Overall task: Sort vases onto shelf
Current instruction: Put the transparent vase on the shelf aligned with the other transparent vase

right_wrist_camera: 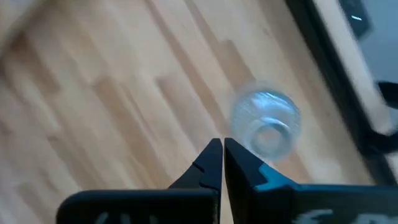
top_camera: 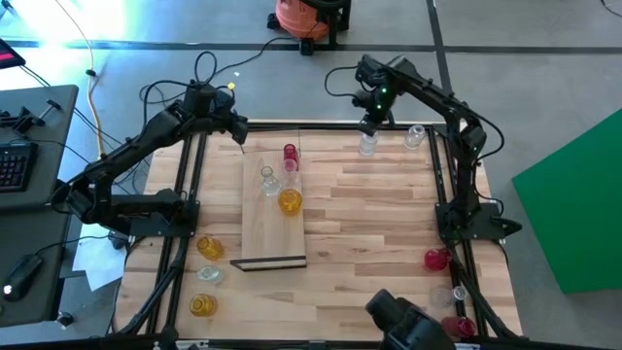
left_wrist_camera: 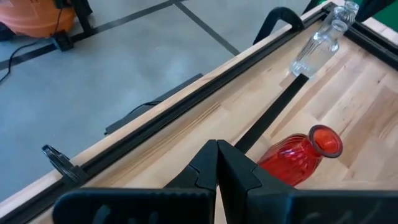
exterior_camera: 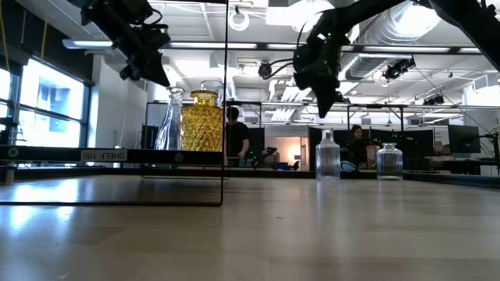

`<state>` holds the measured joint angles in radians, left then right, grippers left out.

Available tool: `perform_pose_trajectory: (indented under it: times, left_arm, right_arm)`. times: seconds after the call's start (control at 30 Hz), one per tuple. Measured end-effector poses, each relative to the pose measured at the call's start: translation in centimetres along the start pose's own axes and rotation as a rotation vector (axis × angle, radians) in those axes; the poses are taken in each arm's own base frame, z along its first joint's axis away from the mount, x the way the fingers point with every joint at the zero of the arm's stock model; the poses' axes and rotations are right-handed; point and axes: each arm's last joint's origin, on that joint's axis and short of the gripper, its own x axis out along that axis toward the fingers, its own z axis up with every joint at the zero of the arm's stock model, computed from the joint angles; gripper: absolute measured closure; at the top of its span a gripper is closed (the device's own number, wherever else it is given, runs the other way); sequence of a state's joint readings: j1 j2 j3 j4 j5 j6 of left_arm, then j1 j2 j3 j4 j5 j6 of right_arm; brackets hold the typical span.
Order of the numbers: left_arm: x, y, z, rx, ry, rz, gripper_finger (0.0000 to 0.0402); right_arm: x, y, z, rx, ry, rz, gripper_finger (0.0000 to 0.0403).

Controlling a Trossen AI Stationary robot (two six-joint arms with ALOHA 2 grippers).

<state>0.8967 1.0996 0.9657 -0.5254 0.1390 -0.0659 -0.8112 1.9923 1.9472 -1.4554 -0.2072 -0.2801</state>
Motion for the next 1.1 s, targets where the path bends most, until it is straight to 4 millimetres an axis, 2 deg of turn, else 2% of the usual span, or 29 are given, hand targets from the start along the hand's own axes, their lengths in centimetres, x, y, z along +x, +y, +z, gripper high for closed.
perform_pose_trajectory:
  times: [0.1, 0.2, 0.37, 0.5, 0.67, 0.93, 1.1]
  left_arm:
    - [0.0, 0.0, 0.0, -0.008, 0.000, 0.000, 0.0401]
    - [0.0, 0.0, 0.1, -0.005, -0.006, 0.001, 0.0401]
    - [0.0, 0.0, 0.1, 0.007, -0.009, 0.003, 0.0401]
    - [0.0, 0.0, 0.1, 0.008, -0.009, 0.003, 0.0401]
    - [0.0, 0.0, 0.1, 0.008, -0.008, 0.003, 0.0401]
    - [0.0, 0.0, 0.1, 0.008, -0.008, 0.004, 0.0401]
    - [0.0, 0.0, 0.1, 0.009, -0.008, 0.004, 0.0401]
  right_arm:
    - [0.0, 0.0, -0.6, -0.007, 0.063, -0.020, 0.0386]
    - [0.0, 0.0, -0.7, -0.014, 0.077, -0.029, 0.0352]
    - [0.0, 0.0, -0.2, -0.026, 0.027, -0.028, 0.0288]
    - [0.0, 0.0, 0.0, -0.030, 0.005, -0.034, 0.0256]
    - [0.2, -0.1, 0.2, -0.035, 0.001, -0.035, 0.0241]
    - [2.6, -0.7, 1.1, -0.030, 0.054, -0.024, 0.0240]
    - [3.3, -1.0, 1.4, -0.001, 0.072, -0.027, 0.0240]
